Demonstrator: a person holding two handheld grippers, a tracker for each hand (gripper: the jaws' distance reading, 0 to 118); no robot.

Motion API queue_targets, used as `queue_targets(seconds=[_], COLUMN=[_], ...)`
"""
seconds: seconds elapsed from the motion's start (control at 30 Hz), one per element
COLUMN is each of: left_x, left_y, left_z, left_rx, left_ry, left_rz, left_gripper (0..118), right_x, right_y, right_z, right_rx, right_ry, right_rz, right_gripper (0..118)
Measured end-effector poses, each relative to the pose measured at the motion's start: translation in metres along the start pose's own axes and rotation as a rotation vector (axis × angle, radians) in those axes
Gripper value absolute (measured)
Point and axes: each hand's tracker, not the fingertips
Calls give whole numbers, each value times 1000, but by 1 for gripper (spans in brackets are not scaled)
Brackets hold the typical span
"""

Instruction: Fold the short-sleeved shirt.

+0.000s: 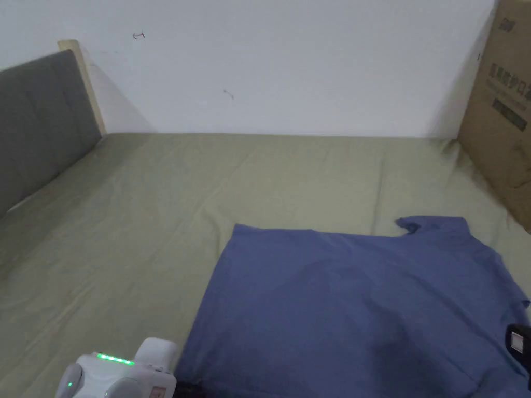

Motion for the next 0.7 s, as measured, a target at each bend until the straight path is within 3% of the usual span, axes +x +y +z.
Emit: queue_targets(seconds=[0.03, 0.07, 0.1, 0.13, 0.2, 0.3, 0.43, 0.5, 0.53, 0.6, 0.67, 0.7], left_x=[4, 8, 11, 15, 20, 11, 3, 4, 7, 10, 17, 20], left_y=[0, -1, -2, -5, -8, -12, -16, -16, -15, -14, -13, -12], left_z=[1, 4, 9, 15, 24, 38, 51, 56, 59, 63, 67, 69], left_rx=[14, 43, 68, 81, 115, 167, 248, 275, 292, 296, 296, 294], left_ry=[13, 30, 21, -7, 72, 28, -73, -78, -89, -110, -106, -104], left_rz=[-40, -78, -103, -121, -177, -76, 101, 135, 155, 177, 189, 192], left_gripper=[68, 63, 49, 26, 4, 4, 3, 3, 3, 3, 3, 3], right_x=[0, 1, 3, 4, 9, 29, 90, 114, 122, 136, 146, 148], right_y=[0, -1, -3, -4, -6, -6, -14, -22, -28, -43, -67, -65], right_z=[0, -1, -1, -1, -2, -2, -19, -28, -35, -45, -58, -55], right_rx=[-6, -11, -16, -20, -24, -19, -183, -285, -365, -473, -622, -592], right_ry=[-4, -7, -9, -11, -17, -53, -87, -91, -99, -99, -123, -99], right_rz=[2, 2, -1, -3, -5, -40, -156, -155, -132, -100, -105, -73], right_gripper=[0, 0, 0, 0, 0, 0, 0, 3, 32, 113, 109, 108])
